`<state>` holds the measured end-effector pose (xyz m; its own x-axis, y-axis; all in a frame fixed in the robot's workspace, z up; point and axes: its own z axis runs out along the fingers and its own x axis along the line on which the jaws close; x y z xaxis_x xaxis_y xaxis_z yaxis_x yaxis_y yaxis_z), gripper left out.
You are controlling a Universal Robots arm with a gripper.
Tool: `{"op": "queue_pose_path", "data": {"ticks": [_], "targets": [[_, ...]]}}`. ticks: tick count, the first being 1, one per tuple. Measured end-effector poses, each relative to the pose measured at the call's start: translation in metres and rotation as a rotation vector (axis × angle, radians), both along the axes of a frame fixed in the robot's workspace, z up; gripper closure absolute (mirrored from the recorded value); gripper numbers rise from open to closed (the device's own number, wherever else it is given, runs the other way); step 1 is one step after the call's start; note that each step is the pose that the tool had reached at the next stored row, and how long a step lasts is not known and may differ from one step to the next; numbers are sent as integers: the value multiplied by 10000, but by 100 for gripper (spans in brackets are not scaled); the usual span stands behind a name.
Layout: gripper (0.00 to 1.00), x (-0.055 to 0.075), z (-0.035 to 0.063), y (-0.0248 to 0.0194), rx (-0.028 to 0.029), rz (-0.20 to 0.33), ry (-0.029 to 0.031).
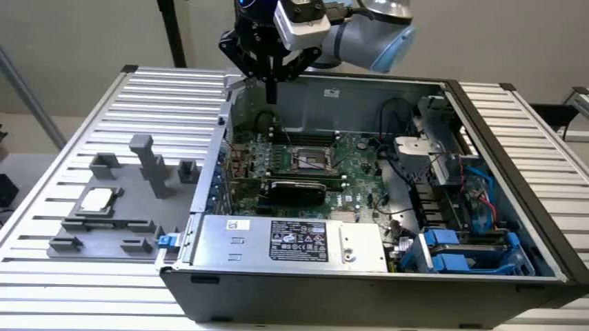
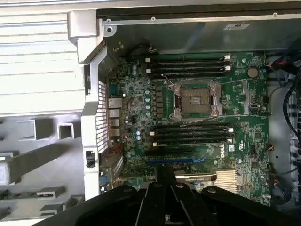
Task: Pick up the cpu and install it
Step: 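Reach for the cpu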
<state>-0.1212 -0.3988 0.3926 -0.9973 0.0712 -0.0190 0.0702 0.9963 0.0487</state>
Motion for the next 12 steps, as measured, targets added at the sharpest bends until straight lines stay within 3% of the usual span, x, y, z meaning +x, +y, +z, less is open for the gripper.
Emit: {"op": "queue_pose_path", "data": {"ticks": [12], "targets": [[89, -12, 0, 0, 0, -1, -1]]}}
